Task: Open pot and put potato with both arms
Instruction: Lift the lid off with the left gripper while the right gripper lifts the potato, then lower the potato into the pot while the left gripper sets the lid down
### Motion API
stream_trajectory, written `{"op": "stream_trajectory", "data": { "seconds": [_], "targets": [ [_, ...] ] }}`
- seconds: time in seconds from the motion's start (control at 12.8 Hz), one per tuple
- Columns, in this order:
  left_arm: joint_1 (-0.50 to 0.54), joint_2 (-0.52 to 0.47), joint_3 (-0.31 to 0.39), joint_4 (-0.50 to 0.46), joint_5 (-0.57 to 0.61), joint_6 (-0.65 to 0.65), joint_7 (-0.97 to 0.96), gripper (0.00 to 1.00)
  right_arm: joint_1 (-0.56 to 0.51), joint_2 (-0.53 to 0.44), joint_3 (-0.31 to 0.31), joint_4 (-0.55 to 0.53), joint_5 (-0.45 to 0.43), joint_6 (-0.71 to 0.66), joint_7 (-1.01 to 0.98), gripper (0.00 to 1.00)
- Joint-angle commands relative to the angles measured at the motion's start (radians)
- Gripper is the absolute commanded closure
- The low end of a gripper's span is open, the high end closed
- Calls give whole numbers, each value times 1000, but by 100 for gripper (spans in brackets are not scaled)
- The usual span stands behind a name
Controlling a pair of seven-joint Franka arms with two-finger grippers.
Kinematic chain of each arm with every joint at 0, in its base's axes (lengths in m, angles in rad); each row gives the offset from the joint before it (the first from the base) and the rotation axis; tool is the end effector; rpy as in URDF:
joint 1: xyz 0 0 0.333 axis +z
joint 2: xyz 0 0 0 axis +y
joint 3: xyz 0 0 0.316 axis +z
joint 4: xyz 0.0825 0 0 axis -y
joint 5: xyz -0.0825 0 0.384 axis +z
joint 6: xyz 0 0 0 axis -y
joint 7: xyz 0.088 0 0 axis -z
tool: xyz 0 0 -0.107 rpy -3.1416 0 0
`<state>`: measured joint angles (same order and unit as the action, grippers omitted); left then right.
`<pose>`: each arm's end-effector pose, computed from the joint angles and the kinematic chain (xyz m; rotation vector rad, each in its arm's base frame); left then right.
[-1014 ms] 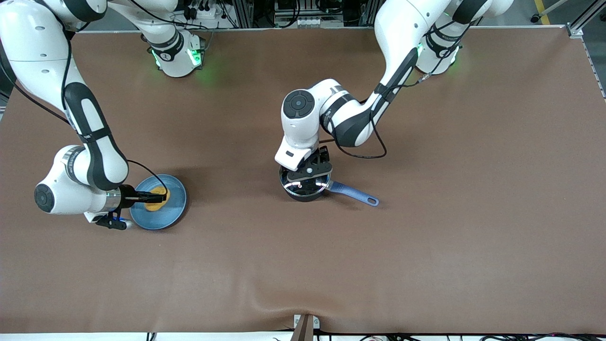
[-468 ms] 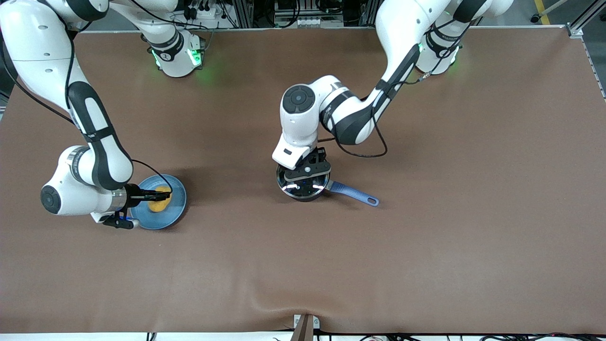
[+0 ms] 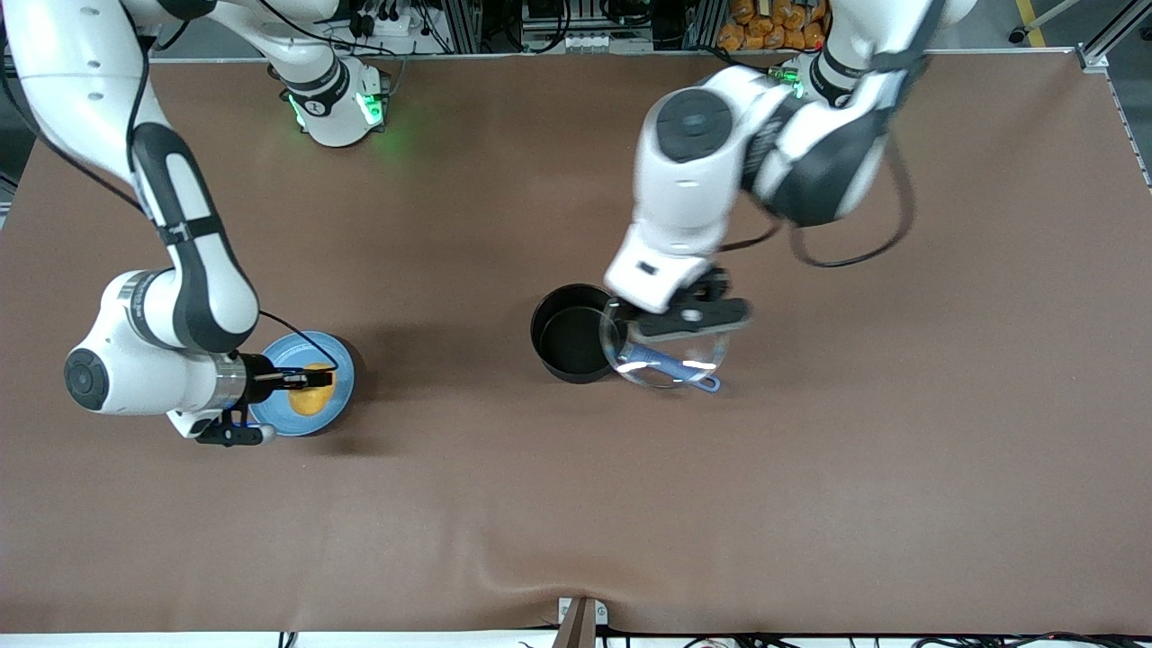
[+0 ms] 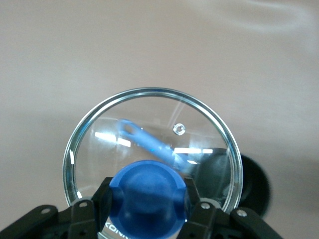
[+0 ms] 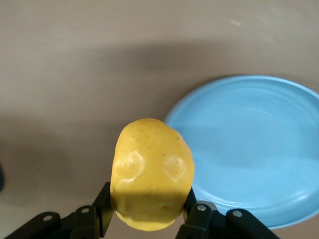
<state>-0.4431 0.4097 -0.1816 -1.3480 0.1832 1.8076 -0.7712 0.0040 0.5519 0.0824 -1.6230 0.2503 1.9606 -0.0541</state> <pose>0.5785 -0.3709 0.5012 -3.0843 -0.1934 -0.1737 0.6601 0.0673 0.2888 -2.8638 -0.0176 0.3136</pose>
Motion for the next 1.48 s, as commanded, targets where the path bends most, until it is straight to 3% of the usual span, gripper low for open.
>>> {"op": "stream_trajectory", "data": {
  "seconds": [0.0,0.23,0.47,0.78,1.17,1.4],
  "targets": [
    [165,-109,-13,-132,-28,-17,187,100,115,-55,-10,-6,14,-5,116,64],
    [346,-127,-15,-230,-54,19,375,100,249,-66,-12,15,10,14,256,64],
    [493,-161,-29,-449,-80,240,524,100,419,-58,-15,29,-5,85,461,64],
    [558,-118,-26,-650,-80,485,572,100,576,-3,-16,58,-75,234,637,65],
    [555,-49,-26,-726,-36,601,592,100,669,103,-18,149,-184,297,815,65],
    [566,-28,-24,-812,-8,772,590,100,698,152,-19,150,-200,389,823,65]
  ]
}}
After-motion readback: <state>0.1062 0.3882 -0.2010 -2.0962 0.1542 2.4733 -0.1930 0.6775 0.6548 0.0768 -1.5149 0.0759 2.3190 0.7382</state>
